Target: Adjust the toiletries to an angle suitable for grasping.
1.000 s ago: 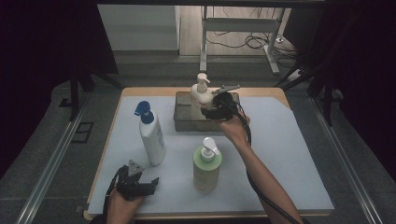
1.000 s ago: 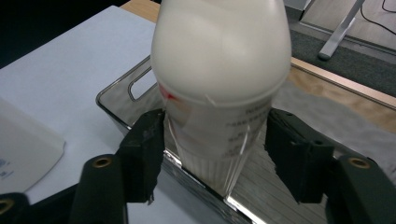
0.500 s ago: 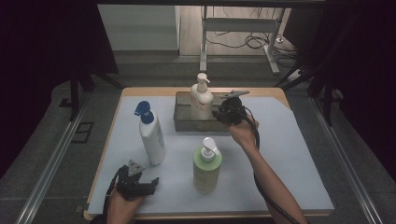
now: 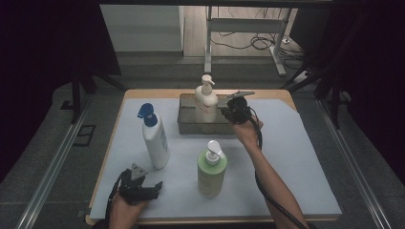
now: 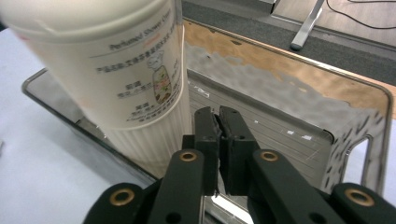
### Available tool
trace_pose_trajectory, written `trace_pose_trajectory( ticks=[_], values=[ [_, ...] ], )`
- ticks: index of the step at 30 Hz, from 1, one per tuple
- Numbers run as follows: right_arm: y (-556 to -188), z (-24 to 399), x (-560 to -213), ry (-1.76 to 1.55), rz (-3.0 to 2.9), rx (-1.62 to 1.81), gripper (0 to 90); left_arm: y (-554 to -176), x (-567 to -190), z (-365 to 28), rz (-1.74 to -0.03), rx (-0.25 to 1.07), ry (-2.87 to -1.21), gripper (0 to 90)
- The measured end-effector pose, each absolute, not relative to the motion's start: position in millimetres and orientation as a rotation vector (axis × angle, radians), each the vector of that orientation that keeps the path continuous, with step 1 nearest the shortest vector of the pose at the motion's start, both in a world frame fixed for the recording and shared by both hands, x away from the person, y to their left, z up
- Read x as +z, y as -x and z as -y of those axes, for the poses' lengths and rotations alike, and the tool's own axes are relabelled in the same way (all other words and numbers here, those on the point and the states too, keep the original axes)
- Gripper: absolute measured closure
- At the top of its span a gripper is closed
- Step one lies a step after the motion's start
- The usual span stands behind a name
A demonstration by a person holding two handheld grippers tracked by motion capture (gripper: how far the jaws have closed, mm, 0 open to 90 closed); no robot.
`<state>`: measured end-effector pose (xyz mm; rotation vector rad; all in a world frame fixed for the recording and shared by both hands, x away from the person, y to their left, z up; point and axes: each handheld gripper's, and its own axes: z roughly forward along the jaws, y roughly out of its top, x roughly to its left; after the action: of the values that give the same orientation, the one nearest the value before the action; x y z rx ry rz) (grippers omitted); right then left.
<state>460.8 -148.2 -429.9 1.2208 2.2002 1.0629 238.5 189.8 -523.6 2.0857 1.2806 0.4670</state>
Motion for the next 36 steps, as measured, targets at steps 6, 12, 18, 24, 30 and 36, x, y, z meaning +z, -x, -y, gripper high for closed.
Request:
trace_pose_trajectory(
  ticks=[6,12,18,24,30,36],
  values=[
    [-468.0,139.7,-437.9,-1.224,-2.215,1.036,89.8,-238.5,-523.5,-189.8,-1.28,0.467,-2.086,12.2],
    [-474.7,132.1,-445.0,-1.231,-2.222,1.009,89.7,-238.5,-523.6,-189.8,-1.28,0.466,-2.086,12.2],
    [-478.3,129.5,-450.8,-1.248,-2.235,0.998,89.7,-238.5,-523.5,-189.8,-1.28,0.467,-2.086,12.2],
    [-480.2,129.4,-454.4,-1.262,-2.245,0.992,89.7,-238.5,-523.6,-189.8,-1.28,0.466,-2.085,12.2],
    [-481.7,127.3,-459.7,-1.278,-2.249,0.972,89.8,-238.5,-523.6,-189.8,-1.28,0.466,-2.086,12.2],
    [-482.0,123.0,-463.3,-1.283,-2.252,0.954,89.7,-238.5,-523.6,-189.8,-1.28,0.466,-2.085,12.2]
  ],
)
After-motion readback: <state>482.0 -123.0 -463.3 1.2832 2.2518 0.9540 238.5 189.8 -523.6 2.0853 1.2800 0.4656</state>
